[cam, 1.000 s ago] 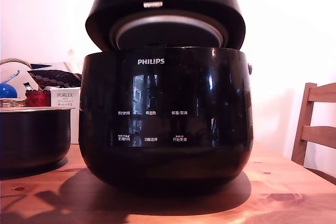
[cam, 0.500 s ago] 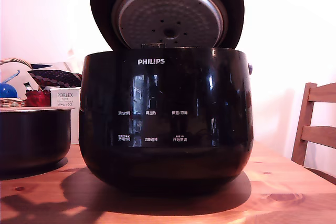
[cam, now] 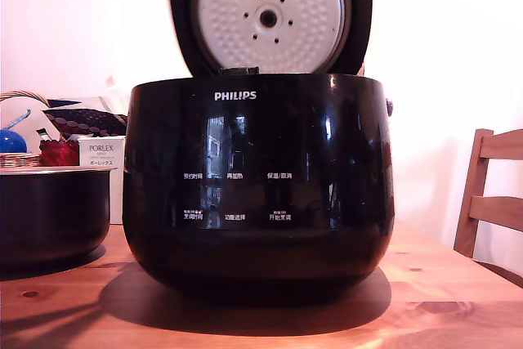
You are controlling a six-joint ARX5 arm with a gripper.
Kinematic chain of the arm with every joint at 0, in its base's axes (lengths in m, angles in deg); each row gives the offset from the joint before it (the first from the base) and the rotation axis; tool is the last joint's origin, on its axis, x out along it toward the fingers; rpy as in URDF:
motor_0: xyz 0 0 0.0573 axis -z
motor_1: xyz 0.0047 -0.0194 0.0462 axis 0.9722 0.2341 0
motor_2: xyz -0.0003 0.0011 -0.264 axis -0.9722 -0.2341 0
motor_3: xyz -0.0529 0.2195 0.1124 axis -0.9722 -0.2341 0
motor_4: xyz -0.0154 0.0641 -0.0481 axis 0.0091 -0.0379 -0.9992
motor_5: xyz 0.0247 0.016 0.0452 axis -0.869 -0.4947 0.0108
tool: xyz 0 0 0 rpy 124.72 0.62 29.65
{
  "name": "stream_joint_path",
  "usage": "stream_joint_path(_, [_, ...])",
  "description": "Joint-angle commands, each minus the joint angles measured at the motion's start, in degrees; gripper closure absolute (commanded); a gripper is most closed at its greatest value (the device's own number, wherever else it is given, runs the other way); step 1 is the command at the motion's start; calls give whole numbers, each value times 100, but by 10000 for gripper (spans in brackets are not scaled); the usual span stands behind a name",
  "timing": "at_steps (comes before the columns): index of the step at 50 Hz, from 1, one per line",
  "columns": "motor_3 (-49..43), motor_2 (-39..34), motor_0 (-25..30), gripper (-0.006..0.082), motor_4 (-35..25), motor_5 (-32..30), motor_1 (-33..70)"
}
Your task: Open the rice cooker by pressing the large metal button on the top of its lid with medium force
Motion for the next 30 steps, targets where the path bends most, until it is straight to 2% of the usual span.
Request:
stream_joint_path(1, [-116, -166, -98, 788, 35, -129, -151])
stream_joint_path(11, [-728, -166, -522, 788, 24, -304, -619])
stream_joint_path(30, [-1884, -166, -1808, 788, -472, -378, -1373])
